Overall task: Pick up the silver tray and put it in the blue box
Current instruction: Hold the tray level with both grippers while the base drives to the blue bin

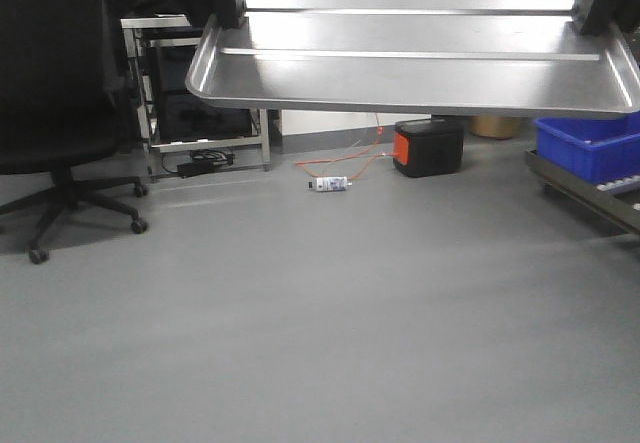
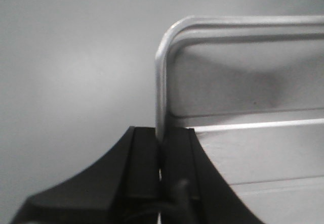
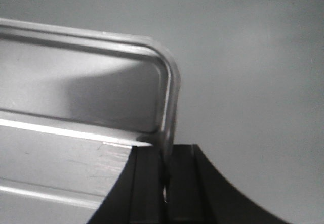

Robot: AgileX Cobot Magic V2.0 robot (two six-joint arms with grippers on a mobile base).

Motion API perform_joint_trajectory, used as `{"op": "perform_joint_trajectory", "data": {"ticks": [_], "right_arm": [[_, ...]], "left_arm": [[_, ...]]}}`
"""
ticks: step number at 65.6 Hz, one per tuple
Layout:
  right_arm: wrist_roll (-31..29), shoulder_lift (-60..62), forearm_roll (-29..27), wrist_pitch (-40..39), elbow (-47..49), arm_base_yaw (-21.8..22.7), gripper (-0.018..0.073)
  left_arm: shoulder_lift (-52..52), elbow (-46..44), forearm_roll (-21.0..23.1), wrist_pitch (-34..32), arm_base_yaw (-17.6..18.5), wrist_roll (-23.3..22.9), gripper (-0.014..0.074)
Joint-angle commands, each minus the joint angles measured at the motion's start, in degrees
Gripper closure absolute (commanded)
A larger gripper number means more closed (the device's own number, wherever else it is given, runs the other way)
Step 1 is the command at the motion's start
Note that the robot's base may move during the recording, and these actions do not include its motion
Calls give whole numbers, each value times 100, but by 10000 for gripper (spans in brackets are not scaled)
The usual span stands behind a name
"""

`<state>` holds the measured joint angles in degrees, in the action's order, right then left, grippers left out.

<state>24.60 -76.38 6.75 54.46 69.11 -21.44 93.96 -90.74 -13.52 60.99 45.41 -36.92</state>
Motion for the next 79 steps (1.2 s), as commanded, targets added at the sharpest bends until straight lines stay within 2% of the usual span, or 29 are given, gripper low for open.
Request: {"op": "perform_joint_trajectory", "data": {"ticks": [1,79], "right_arm": [[-103,168,159,-262,212,9,501],[-103,168,159,-261,212,9,501]], "left_arm": [[-275,-192,-142,-152,33,50,701],[-275,-192,-60,-152,33,50,701]]}}
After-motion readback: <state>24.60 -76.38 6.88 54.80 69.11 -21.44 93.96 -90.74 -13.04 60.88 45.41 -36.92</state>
